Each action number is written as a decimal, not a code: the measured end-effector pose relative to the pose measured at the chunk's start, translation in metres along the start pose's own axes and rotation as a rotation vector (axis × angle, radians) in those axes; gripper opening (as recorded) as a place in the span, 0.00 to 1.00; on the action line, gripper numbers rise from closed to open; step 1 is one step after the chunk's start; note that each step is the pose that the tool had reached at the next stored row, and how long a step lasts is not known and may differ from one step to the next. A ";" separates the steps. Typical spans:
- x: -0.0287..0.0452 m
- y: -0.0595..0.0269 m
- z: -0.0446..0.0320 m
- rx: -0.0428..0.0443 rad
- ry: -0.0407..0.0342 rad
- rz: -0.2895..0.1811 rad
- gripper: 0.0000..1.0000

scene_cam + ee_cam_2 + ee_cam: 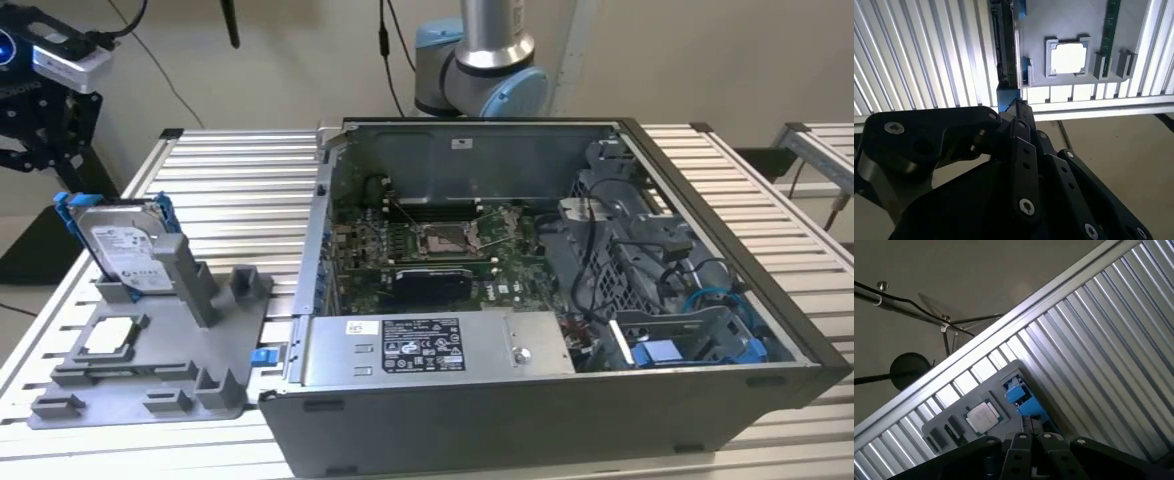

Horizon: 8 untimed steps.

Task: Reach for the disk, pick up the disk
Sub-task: 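Pick up the disk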

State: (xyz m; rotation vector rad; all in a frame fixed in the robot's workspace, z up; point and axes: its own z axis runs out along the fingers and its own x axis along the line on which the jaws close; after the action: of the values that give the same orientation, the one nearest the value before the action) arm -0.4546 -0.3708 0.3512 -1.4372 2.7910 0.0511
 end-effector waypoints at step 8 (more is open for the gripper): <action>-0.0004 -0.0006 0.0002 -0.0018 0.0034 -0.129 0.00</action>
State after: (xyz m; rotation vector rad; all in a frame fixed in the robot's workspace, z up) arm -0.4539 -0.3708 0.3510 -1.6147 2.6942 0.0510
